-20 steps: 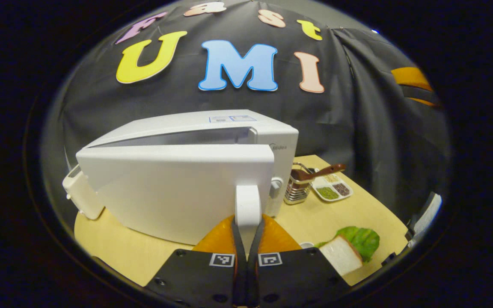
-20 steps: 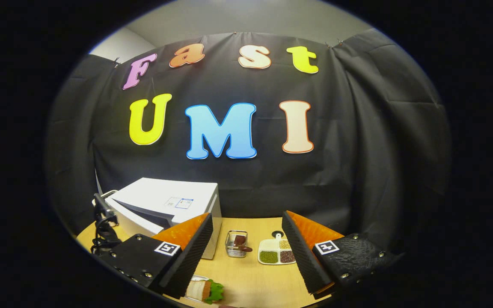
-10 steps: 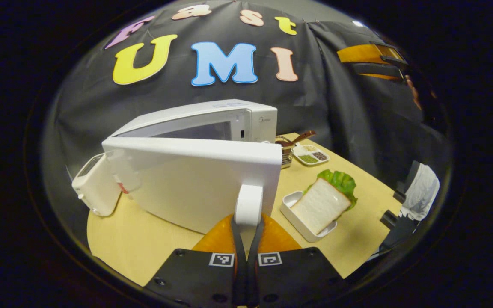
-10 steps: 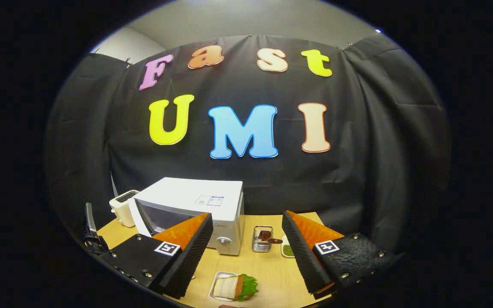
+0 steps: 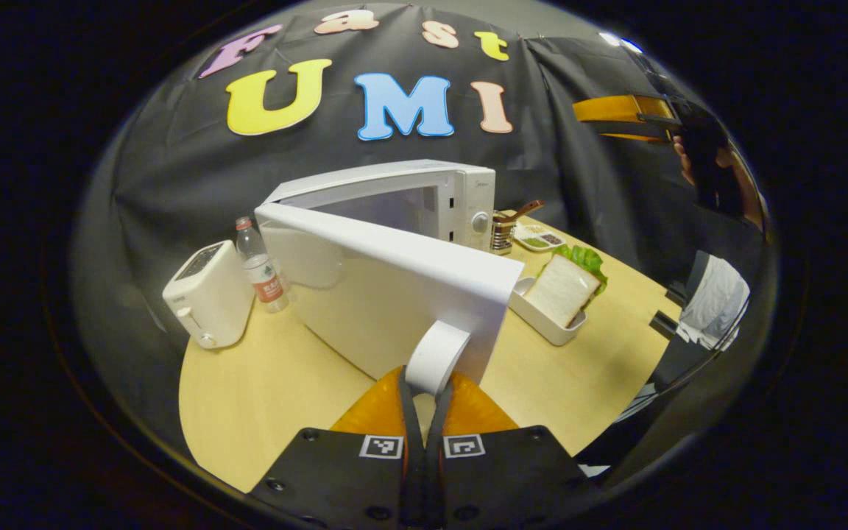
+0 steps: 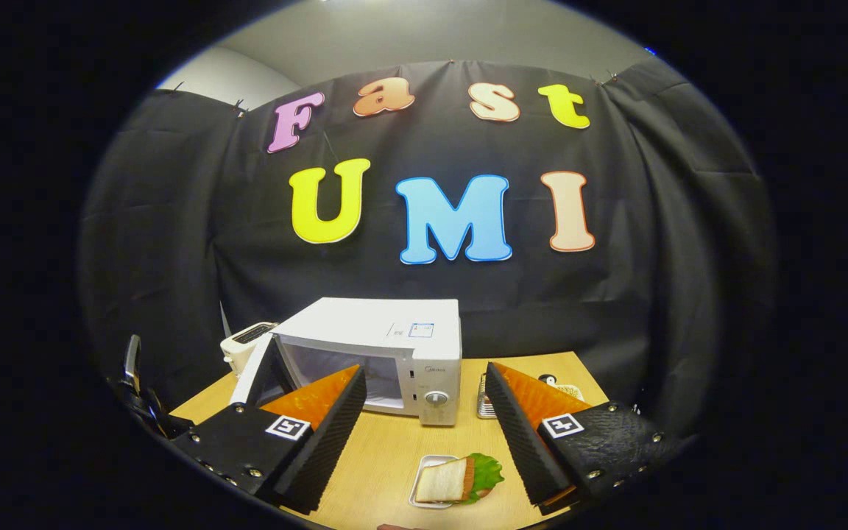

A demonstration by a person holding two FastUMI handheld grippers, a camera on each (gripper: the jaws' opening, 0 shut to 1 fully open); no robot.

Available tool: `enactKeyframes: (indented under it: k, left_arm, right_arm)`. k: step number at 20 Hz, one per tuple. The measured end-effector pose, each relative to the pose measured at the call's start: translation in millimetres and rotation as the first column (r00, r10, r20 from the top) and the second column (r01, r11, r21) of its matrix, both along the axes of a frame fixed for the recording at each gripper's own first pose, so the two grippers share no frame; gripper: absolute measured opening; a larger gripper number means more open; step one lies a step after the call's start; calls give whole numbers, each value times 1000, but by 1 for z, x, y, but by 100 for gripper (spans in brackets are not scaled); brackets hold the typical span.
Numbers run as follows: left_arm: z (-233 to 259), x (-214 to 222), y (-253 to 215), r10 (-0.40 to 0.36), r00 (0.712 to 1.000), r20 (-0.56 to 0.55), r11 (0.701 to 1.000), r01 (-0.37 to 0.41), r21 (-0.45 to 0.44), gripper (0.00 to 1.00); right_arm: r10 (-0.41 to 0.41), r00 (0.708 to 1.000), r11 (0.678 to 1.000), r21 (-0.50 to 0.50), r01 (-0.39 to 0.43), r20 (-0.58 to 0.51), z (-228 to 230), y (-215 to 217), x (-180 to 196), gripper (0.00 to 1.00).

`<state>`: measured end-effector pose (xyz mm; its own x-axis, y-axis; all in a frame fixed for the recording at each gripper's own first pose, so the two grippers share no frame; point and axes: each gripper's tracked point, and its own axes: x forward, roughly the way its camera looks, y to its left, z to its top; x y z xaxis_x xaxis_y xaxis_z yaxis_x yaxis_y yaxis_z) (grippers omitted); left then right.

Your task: Open the microwave oven with the left hand, put the food in, and close the microwave oven.

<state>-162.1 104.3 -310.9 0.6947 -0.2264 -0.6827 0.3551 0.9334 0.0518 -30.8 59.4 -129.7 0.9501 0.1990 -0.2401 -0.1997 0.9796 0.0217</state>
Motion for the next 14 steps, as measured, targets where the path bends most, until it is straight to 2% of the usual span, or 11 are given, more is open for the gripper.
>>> enactKeyframes:
  k: [8, 14]
  left_arm:
    - [9, -30, 92, -11, 1000, -24, 1000, 12, 23, 6]
    - [14, -36, 148, 71, 997, -5, 997, -70, 21, 6]
  right_arm:
    - [-59, 997, 998, -36, 57, -51, -32, -1, -6, 98]
    - [-133, 977, 990, -58, 125, -167, -95, -41, 5, 99]
